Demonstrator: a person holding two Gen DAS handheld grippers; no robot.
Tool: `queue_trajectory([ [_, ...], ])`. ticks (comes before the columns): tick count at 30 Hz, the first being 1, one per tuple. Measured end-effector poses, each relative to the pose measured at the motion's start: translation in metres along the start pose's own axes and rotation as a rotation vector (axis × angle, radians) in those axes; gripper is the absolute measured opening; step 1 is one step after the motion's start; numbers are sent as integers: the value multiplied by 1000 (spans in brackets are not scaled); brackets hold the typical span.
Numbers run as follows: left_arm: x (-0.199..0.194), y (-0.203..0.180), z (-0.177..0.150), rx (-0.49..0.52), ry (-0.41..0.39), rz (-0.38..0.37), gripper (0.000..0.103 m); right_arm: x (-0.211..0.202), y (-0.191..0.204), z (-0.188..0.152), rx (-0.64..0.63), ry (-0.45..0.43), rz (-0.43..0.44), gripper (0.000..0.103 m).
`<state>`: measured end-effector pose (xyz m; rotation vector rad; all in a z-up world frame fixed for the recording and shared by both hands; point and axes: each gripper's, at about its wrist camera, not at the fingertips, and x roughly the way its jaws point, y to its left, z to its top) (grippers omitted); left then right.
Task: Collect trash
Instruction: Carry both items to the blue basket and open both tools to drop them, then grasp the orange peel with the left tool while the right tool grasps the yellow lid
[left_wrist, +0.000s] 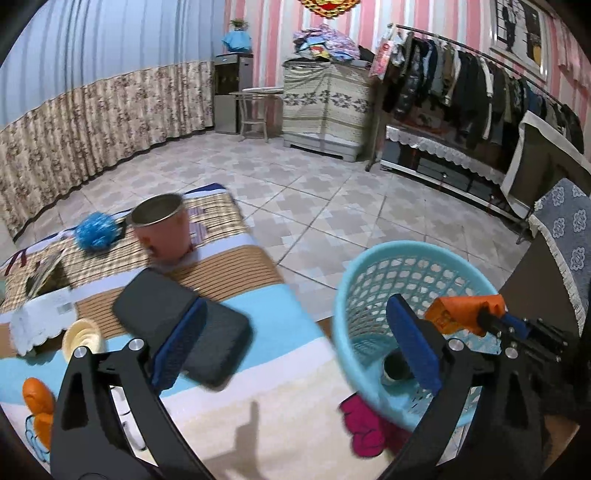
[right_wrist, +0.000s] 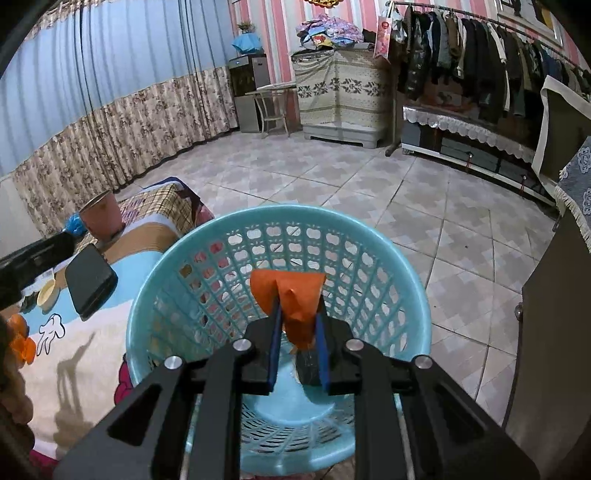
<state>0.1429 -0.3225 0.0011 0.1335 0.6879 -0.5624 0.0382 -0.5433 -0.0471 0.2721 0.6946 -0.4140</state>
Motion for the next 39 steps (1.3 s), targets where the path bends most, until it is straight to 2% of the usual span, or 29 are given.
queue_trajectory([
  [2, -8, 12, -3, -11, -3, 15, 95, 2, 2, 3, -5, -6, -16, 30],
  [4, -21, 30, -8, -22, -11, 41, 95, 0, 6, 4, 0, -20, -32, 59],
  [8, -50, 65, -14, -47, -31, 94, 97, -7, 20, 7, -1, -38, -69, 66],
  [10, -68, 86, -16, -66, -47, 123, 98, -17, 32, 6, -9, -68, -89, 77],
  [13, -95, 124, -26, -95, -64, 177, 98, -34, 53, 7, -15, -116, -84, 87],
  [15, -110, 147, -33, -103, -67, 220, 98, -44, 72, 8, -31, -140, -65, 87],
  [19, -129, 192, -51, -135, -62, 290, 98, -60, 126, 8, -73, -163, 8, 94],
  [23, -127, 234, -71, -185, -27, 341, 98, -62, 177, 5, -120, -151, 77, 94],
  [27, -108, 265, -90, -229, 17, 350, 98, -54, 227, -4, -173, -125, 115, 94],
  [31, -82, 275, -103, -242, 72, 335, 98, -41, 257, -6, -199, -91, 138, 94],
  [39, -55, 271, -96, -227, 112, 283, 97, -13, 279, 6, -187, -65, 151, 94],
])
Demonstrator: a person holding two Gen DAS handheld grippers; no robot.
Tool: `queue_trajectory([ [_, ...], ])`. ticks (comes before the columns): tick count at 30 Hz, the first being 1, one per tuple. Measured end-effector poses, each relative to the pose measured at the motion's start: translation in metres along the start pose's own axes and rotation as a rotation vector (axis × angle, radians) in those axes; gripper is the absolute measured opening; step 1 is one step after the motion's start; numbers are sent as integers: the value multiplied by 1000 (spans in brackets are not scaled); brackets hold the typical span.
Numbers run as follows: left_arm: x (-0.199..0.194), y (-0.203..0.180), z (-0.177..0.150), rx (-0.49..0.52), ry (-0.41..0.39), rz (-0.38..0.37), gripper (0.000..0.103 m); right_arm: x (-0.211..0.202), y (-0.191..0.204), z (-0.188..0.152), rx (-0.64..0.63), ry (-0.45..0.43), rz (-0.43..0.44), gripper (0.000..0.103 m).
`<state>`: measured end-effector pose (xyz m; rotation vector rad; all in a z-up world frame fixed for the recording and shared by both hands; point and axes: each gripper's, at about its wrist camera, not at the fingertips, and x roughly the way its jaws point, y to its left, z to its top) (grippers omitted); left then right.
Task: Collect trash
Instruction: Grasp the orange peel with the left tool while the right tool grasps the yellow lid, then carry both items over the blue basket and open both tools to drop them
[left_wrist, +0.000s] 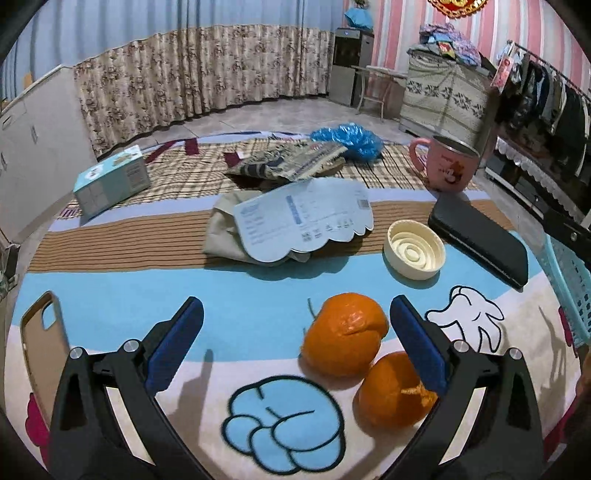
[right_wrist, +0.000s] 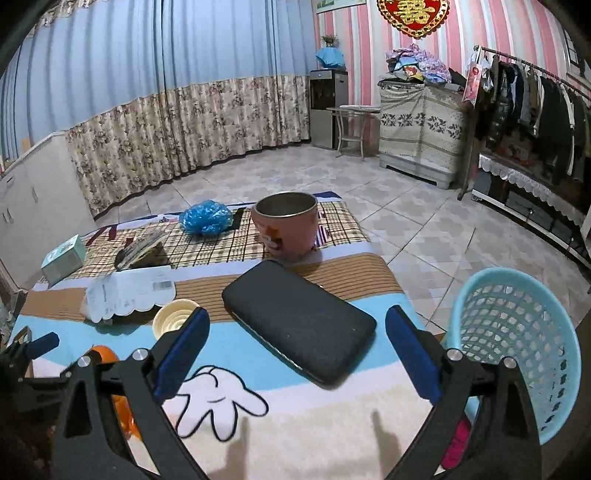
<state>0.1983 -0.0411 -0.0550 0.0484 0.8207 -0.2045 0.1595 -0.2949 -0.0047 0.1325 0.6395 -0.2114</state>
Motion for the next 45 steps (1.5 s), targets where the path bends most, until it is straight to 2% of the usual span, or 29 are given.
queue_trajectory([
  [2, 6, -3, 0, 8, 19, -10, 97, 10, 0, -4, 7, 15, -1, 94],
  [4, 13, -5, -1, 12, 49, -25, 90, 18, -1, -9, 15, 45, 6, 94],
  [7, 17, -8, -3, 9, 83, -90, 79, 26, 2, -11, 8, 72, 17, 94],
  [12, 10, -12, -4, 18, 87, -160, 47, 27, 10, -15, -35, 73, 21, 94],
  [14, 6, -12, -3, 25, 83, -152, 44, 28, 11, -17, -30, 81, 35, 94],
  [20, -4, 6, 1, 17, 45, -75, 43, 33, 28, -23, -69, 87, 59, 94],
  [24, -13, 38, 8, -35, -11, 30, 43, 41, 42, -27, -88, 113, 78, 94],
  [26, -15, 52, 10, -63, -22, 60, 43, 45, 54, -27, -104, 125, 94, 94],
  [30, -16, 79, 12, -129, -25, 91, 43, 51, 76, -24, -139, 132, 107, 94],
  [38, -19, 98, 16, -167, -41, 105, 43, 76, 108, -22, -187, 188, 106, 93],
  [42, -18, 102, 16, -185, -38, 100, 43, 89, 111, -25, -185, 246, 134, 67],
  [45, -16, 102, 15, -187, -37, 91, 43, 91, 111, -27, -181, 253, 161, 59],
])
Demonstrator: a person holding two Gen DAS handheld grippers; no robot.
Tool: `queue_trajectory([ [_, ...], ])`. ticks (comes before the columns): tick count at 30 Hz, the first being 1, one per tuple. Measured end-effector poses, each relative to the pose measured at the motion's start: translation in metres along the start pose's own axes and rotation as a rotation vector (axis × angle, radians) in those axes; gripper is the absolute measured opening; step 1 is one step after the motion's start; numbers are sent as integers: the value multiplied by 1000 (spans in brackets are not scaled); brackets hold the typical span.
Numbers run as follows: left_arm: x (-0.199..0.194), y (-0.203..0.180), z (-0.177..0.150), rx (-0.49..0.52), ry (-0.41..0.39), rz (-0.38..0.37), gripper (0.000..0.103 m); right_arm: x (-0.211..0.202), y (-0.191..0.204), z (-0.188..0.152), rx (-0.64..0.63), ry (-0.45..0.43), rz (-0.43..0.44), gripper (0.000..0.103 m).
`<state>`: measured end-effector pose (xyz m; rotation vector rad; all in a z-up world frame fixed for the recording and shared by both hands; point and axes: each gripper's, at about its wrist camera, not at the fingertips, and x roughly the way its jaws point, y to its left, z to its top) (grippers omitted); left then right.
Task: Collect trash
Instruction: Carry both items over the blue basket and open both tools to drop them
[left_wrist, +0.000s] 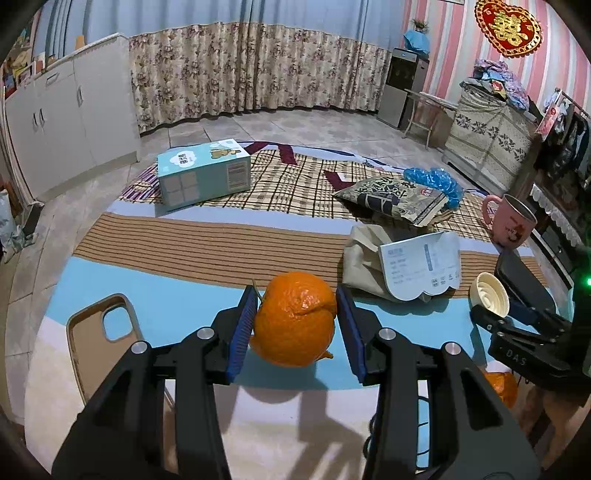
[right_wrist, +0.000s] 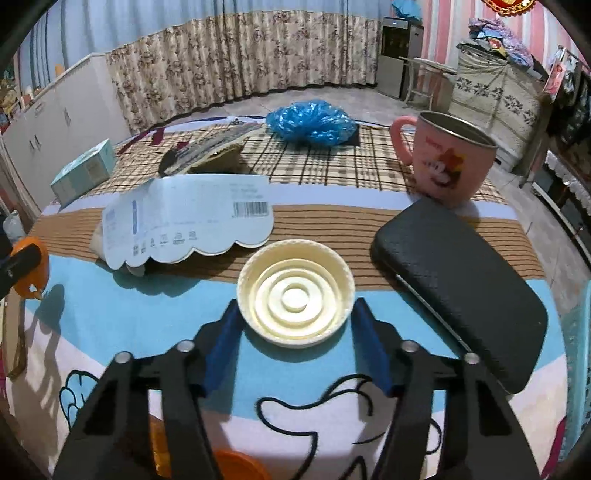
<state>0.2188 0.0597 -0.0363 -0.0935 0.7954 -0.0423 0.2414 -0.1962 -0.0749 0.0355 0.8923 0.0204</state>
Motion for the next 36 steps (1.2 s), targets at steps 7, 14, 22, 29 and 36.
queue_trajectory([
  [7, -2, -13, -6, 41, 0, 1, 43, -25, -10, -5, 5, -68, 31, 59],
  [14, -16, -35, -9, 114, -27, -11, 43, -72, -35, -11, 18, -153, 22, 59],
  [22, -53, -81, -7, 187, -92, -58, 43, -137, -95, -31, 48, -241, -48, 59],
  [29, -81, -147, -6, 214, -142, -155, 43, -178, -176, -70, 130, -264, -191, 57],
  [36, -80, -255, -27, 297, -108, -299, 43, -195, -253, -99, 220, -256, -270, 32],
])
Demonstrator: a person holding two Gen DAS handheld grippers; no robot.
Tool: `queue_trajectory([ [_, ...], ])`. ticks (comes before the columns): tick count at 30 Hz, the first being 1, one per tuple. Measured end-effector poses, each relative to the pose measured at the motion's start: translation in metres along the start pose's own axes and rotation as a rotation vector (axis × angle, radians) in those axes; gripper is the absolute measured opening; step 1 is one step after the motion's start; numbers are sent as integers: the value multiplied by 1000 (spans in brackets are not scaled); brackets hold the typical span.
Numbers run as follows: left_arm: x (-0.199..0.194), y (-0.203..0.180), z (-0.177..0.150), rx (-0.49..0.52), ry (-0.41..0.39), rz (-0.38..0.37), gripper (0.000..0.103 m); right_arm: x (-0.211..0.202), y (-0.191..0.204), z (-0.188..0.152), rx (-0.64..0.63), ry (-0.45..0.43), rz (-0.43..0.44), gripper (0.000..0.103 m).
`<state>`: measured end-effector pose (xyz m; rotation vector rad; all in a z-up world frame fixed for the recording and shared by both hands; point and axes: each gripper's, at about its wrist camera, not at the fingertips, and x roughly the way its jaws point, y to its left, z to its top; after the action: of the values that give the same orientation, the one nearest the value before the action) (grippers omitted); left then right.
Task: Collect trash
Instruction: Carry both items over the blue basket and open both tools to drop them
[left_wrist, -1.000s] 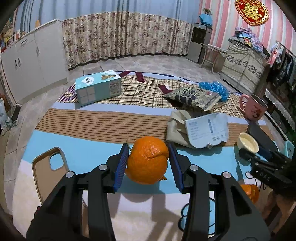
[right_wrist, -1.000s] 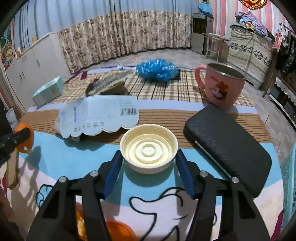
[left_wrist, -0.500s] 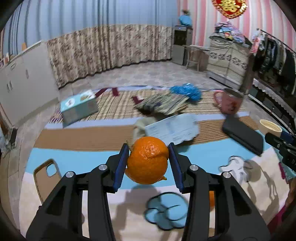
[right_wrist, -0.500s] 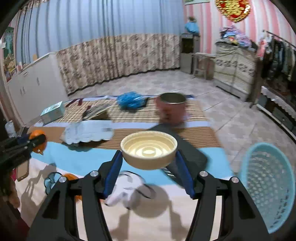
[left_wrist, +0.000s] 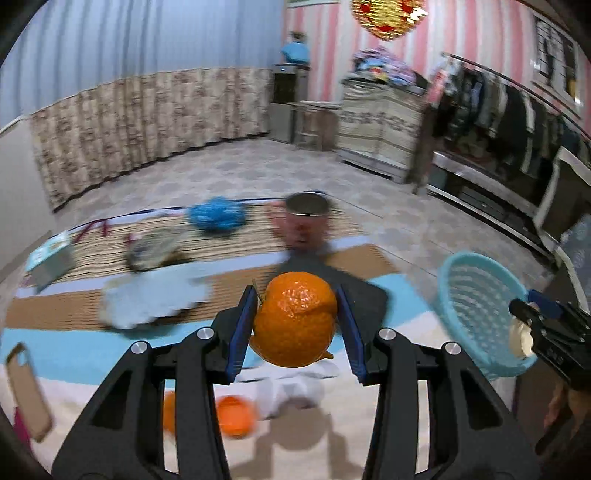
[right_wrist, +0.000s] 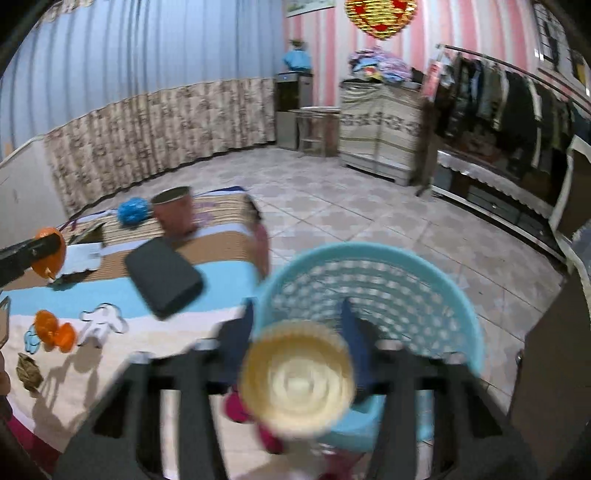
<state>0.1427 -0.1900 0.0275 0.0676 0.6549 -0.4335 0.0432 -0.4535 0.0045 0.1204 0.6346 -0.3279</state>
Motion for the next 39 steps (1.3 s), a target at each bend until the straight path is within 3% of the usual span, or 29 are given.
queue_trajectory([
  [7, 38, -91, -6, 78, 58, -126, 43, 17, -69, -3, 87, 12, -42, 26],
  [14, 63, -147, -14, 128, 91, -184, 43, 18, -105, -16, 136, 25, -79, 27],
  [18, 74, -164, -16, 134, 102, -204, 43, 17, -115, -20, 160, 21, -99, 47],
  [25, 92, -183, -12, 161, 103, -238, 44, 21, -119, -21, 162, 11, -127, 58],
  [26, 94, -185, -12, 164, 103, -239, 46, 21, -120, -22, 164, 11, -127, 59],
  [30, 95, -188, -7, 165, 81, -236, 71, 21, -122, -23, 178, 8, -132, 62],
  [35, 85, -178, 2, 150, 50, -227, 78, 20, -125, -25, 198, 2, -145, 68],
  [39, 72, -157, 4, 123, 21, -207, 86, 18, -116, -25, 191, -9, -157, 81],
])
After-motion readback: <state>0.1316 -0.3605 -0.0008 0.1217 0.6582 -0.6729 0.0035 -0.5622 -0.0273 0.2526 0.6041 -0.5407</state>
